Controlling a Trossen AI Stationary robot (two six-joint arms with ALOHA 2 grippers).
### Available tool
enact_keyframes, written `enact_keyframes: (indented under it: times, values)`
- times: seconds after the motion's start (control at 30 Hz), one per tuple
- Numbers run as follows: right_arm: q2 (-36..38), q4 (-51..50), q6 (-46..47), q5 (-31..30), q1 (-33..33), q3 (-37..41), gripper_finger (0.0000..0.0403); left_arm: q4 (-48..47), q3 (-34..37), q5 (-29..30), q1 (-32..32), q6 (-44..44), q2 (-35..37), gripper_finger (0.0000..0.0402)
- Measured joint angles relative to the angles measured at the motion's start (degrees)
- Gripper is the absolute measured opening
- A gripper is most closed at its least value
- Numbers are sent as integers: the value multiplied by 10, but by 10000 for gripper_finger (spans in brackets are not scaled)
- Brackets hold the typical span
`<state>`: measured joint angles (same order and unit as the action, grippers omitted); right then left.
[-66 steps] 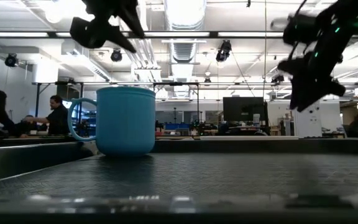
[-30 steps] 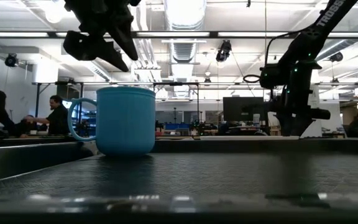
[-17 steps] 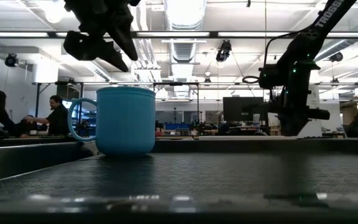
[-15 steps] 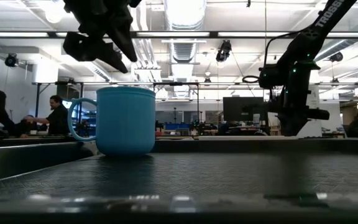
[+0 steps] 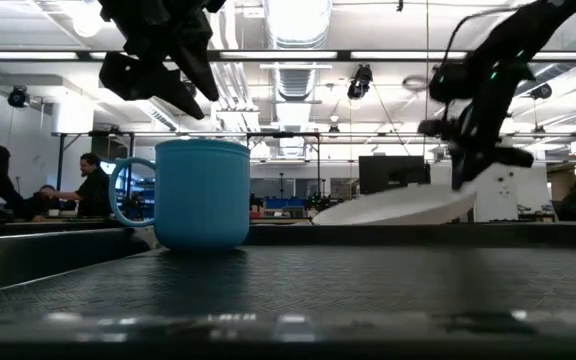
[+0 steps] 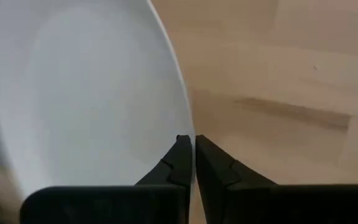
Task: Set up tray
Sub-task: Put the white plate on the black tray
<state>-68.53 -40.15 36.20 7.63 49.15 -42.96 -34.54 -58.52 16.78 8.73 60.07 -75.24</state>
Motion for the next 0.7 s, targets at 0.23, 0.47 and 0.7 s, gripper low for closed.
enact_keyframes:
  times: [0.23,0.47,0.7]
  values:
    - [147,-65,38,77,-6,0,8,1,0,0,0,0,0,131]
    - [233,-201,23,124,-58,0,8,7,-3,0,0,0,0,131]
    - [244,-248,40,125,-200,0,8,30,-3,-1,0,0,0,131]
